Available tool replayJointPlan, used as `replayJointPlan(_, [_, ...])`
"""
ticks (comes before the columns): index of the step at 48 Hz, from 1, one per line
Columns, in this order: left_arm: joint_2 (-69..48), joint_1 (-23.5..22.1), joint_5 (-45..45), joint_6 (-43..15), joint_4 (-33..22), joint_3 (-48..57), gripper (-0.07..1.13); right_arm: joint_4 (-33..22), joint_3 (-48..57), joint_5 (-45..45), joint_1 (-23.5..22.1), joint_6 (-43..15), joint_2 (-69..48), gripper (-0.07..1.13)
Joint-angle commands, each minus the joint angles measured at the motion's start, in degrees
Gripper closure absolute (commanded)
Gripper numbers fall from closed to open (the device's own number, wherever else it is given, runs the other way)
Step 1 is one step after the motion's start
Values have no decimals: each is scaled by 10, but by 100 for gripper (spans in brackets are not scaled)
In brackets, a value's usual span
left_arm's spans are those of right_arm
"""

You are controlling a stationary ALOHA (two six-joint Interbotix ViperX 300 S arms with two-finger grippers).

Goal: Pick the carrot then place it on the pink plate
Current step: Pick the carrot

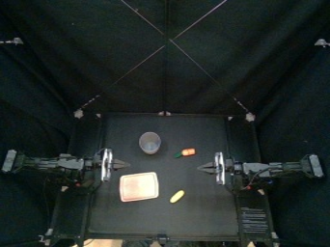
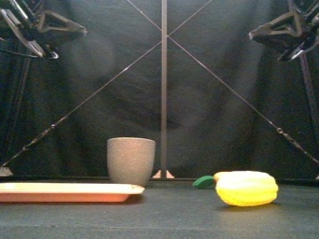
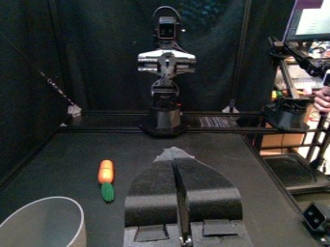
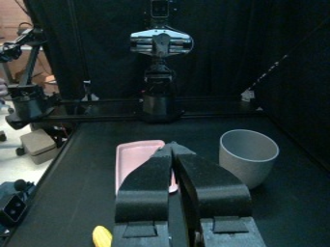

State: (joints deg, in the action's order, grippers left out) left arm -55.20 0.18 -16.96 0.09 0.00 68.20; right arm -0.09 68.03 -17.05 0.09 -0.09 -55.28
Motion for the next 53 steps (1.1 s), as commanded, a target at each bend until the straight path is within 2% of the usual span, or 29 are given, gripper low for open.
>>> replayJointPlan(1, [-4, 12, 2, -3, -1, 11, 110, 4, 11, 6, -11, -4, 31, 100])
replayJointPlan(9, [-5, 22, 0, -3, 1, 16, 109, 11, 20, 81, -64, -20, 113, 100])
replayJointPlan(19, [-6, 25, 0, -3, 1, 13, 109, -19, -53, 219, -140, -15, 200, 97])
replayJointPlan(25, [-6, 25, 0, -3, 1, 15, 109, -57, -96, 256, -169, -20, 240, 81])
replayJointPlan(35, [-6, 25, 0, -4, 6, 15, 109, -75, -121, 258, -200, -20, 316, 37])
replayJointPlan(43, [-6, 25, 0, -4, 9, 15, 109, -76, -134, 257, -211, -18, 379, 8])
replayJointPlan(47, [-6, 25, 1, -4, 10, 15, 109, -78, -142, 252, -214, -16, 405, 0])
replayJointPlan(53, [-6, 25, 2, -4, 9, 16, 109, -85, -158, 243, -224, -16, 438, 1])
